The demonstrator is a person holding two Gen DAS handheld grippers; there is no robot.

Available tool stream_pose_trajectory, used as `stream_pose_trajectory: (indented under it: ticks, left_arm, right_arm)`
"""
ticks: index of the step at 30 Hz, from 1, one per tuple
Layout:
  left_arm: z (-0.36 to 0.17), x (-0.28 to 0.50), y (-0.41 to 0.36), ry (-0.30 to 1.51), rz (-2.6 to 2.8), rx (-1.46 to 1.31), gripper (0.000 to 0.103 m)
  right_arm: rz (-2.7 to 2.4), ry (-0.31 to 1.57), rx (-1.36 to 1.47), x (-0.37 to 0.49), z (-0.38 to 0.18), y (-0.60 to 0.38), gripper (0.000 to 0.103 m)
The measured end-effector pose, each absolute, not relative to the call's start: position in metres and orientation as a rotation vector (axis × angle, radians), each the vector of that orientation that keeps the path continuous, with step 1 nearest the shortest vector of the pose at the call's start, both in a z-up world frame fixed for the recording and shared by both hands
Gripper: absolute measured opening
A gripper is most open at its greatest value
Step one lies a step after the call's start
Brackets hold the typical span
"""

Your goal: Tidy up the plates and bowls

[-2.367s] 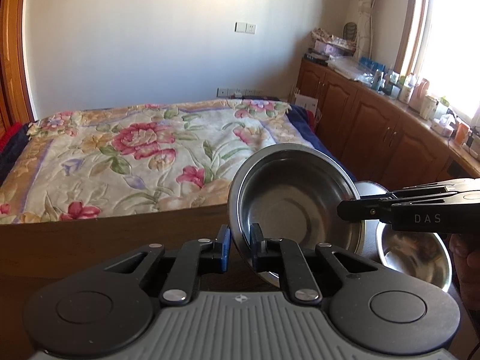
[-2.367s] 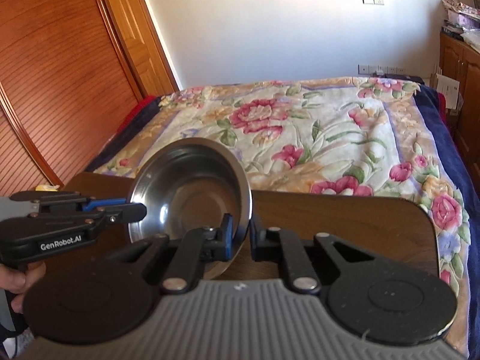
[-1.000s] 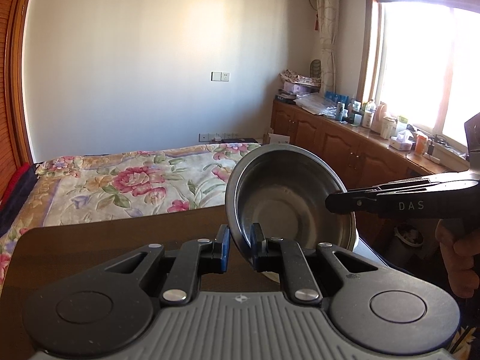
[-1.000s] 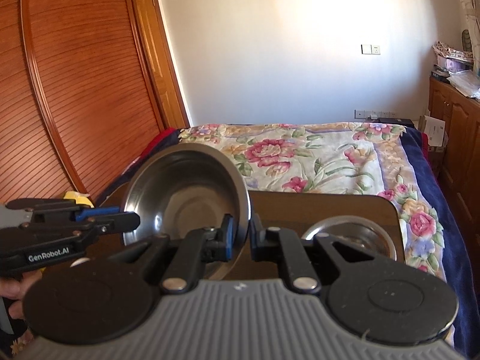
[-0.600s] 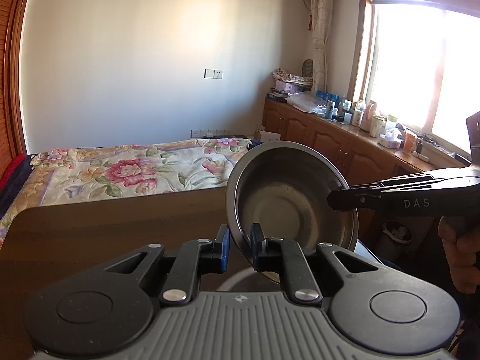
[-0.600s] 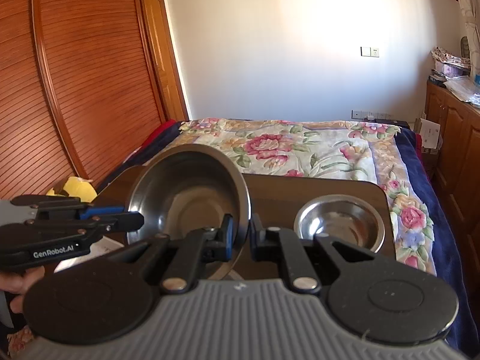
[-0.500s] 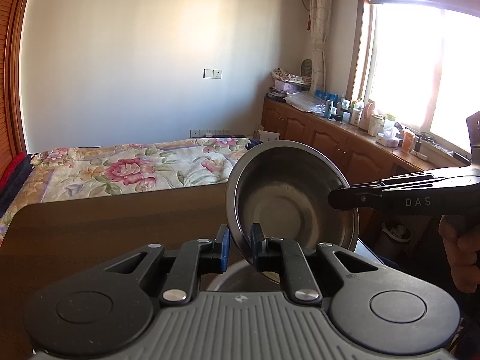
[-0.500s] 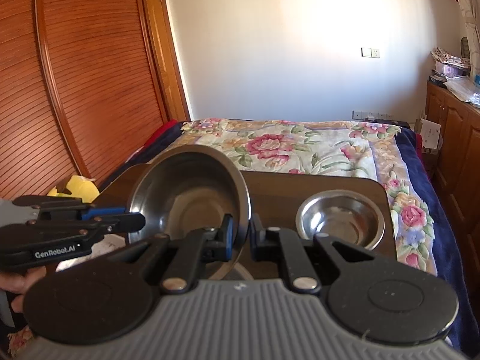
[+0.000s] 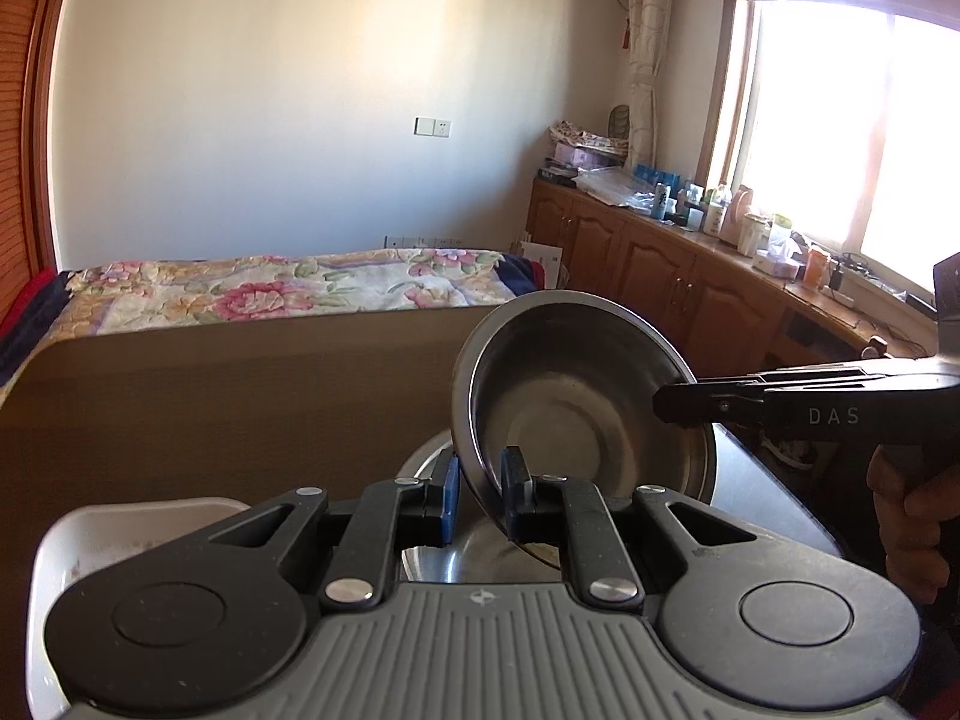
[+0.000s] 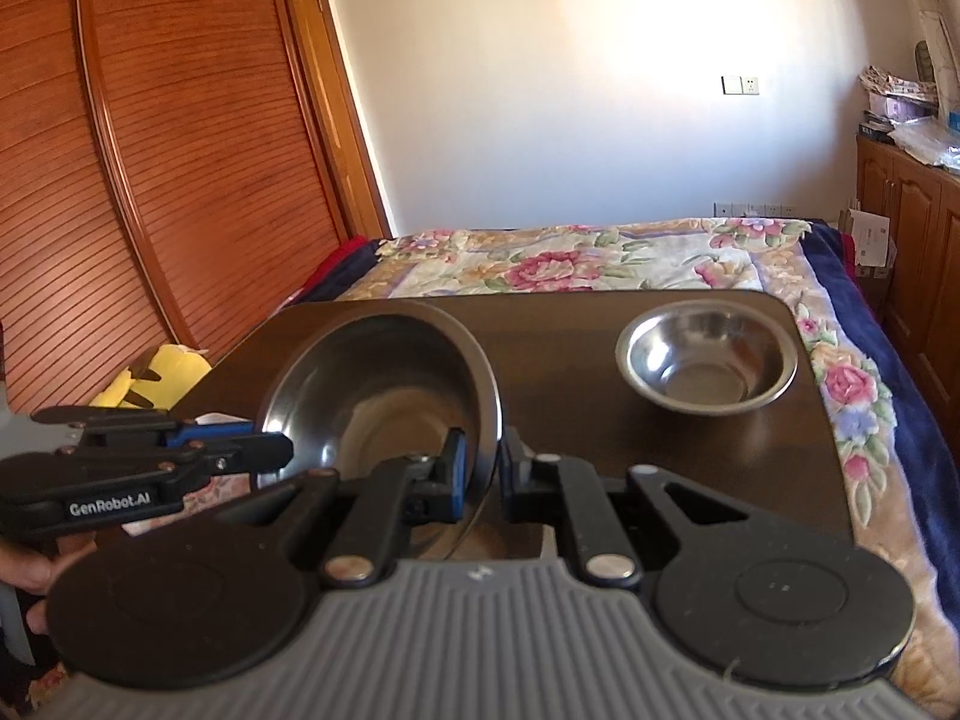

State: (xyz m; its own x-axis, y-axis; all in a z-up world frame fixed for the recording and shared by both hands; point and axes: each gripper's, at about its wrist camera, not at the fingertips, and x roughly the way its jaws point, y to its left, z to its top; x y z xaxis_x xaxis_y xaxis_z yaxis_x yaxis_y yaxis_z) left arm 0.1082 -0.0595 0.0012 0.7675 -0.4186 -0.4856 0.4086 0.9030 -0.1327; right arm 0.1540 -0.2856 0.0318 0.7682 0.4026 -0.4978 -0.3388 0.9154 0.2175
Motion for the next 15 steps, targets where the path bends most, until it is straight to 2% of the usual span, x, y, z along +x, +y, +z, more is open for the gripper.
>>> stream_pose_trajectory:
  ticks: [15]
  left_arm:
    - [-0.022, 0.098, -0.057, 0.547, -0.432, -0.02, 0.016]
  right_arm:
    - [0.366, 0.491, 0.242, 0.133, 0.001, -0.285, 0.013]
